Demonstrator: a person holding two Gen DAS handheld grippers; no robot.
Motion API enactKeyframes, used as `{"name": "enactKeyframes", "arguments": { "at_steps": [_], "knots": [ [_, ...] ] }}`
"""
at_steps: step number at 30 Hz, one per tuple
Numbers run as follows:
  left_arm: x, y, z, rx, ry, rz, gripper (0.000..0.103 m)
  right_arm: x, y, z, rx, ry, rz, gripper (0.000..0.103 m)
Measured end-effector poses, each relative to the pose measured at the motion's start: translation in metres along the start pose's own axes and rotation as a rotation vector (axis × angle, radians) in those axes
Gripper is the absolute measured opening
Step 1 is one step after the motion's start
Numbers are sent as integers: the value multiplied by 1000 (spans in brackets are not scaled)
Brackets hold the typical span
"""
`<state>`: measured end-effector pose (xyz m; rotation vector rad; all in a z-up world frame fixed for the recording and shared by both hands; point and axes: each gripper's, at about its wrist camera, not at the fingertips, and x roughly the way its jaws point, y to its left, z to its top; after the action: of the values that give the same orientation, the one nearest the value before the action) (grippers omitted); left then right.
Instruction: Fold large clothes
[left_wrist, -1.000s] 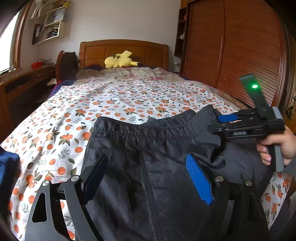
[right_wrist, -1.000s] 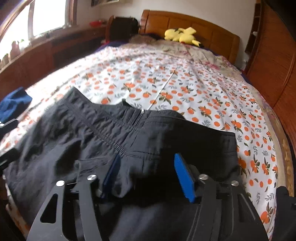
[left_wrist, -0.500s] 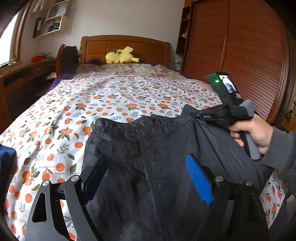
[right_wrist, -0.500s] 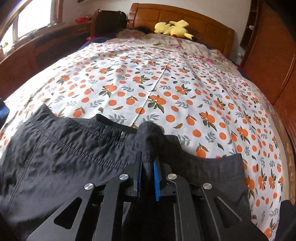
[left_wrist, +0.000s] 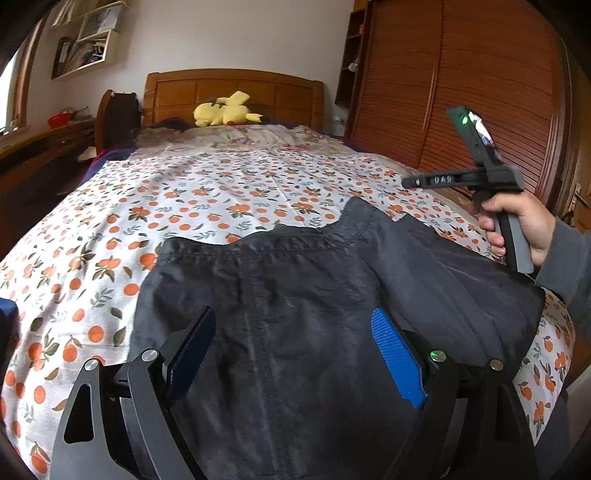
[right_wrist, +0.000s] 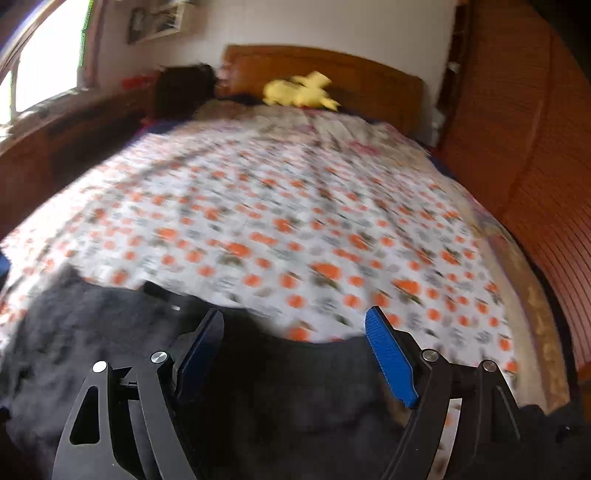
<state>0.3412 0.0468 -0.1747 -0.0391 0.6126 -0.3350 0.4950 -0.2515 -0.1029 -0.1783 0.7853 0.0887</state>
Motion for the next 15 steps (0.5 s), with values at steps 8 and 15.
{"name": "enactKeyframes", "arguments": {
  "at_steps": [8,15],
  "knots": [
    [5,-13,-2,22,11,-13,88,69,-65,-46,166,238,-21,61],
    [8,-12,-4,23,21,-13,88,68,-66,-50,178,228,97,6]
  ]
}}
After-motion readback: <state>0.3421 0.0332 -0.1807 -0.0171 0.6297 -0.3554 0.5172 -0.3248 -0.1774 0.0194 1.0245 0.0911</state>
